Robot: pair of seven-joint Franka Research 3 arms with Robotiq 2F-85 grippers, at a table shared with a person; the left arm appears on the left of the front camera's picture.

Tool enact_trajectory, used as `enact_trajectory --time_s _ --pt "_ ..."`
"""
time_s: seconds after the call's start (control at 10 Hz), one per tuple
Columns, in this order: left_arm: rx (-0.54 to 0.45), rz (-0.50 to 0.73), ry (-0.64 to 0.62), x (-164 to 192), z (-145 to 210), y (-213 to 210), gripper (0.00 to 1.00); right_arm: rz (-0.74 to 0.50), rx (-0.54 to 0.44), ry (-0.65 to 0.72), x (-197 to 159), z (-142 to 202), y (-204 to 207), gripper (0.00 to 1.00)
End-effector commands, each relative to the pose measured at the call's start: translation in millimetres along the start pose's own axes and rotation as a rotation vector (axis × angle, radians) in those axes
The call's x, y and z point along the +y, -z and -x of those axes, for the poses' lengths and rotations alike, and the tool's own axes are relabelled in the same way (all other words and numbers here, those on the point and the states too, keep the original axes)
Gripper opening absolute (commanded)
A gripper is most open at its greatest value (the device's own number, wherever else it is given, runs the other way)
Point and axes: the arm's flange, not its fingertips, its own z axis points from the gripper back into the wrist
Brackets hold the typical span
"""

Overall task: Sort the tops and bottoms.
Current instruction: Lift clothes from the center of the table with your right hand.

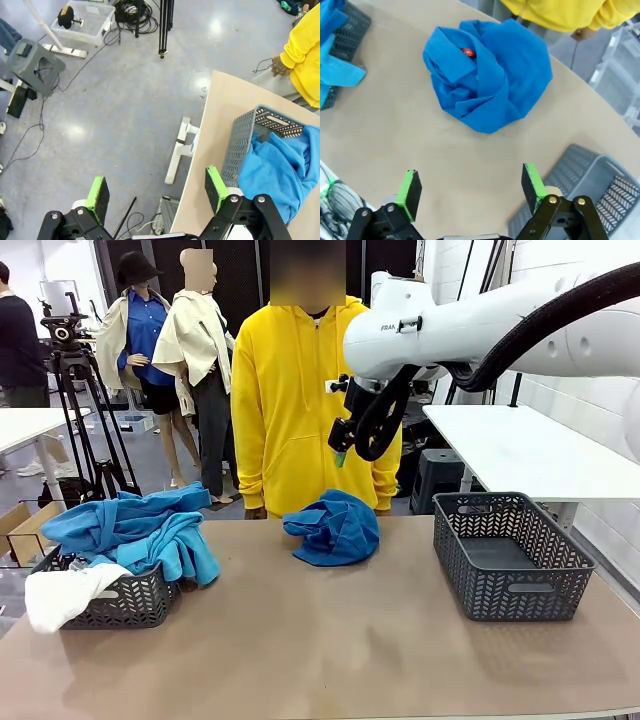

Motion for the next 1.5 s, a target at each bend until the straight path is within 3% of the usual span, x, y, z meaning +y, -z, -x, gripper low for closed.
enact_trajectory --time_s 0.0,0.2,0.6,1.0,1.2,1.4 --pt "0.000 -0.008 0.006 0.1 -0.3 -0.9 1.00 -0.020 -0.005 -0.013 -0.8 2.4 -4.1 1.00" --pt "0.000 -0.008 0.006 0.1 -0.3 -0.9 1.00 0.001 -0.005 -0.001 0.7 -0.3 -3.6 1.00" --pt "0.000 -0.008 0.006 0.1 -0.3 -0.9 1.00 -0.049 0.069 0.103 -13.2 -49.2 93.8 1.00" --pt "0.000 -0.008 0.006 0.1 -0.3 -0.9 1.00 0.106 0.087 0.210 -9.0 -75.0 163.9 1.00" --pt "0.000 -0.008 0.006 0.1 -0.3 -0.9 1.00 0.115 0.112 0.204 -6.7 -81.9 184.8 1.00" --pt "0.000 -0.008 0.006 0.1 -0.3 -0.9 1.00 0.176 0.068 0.230 -6.9 -81.3 206.7 1.00"
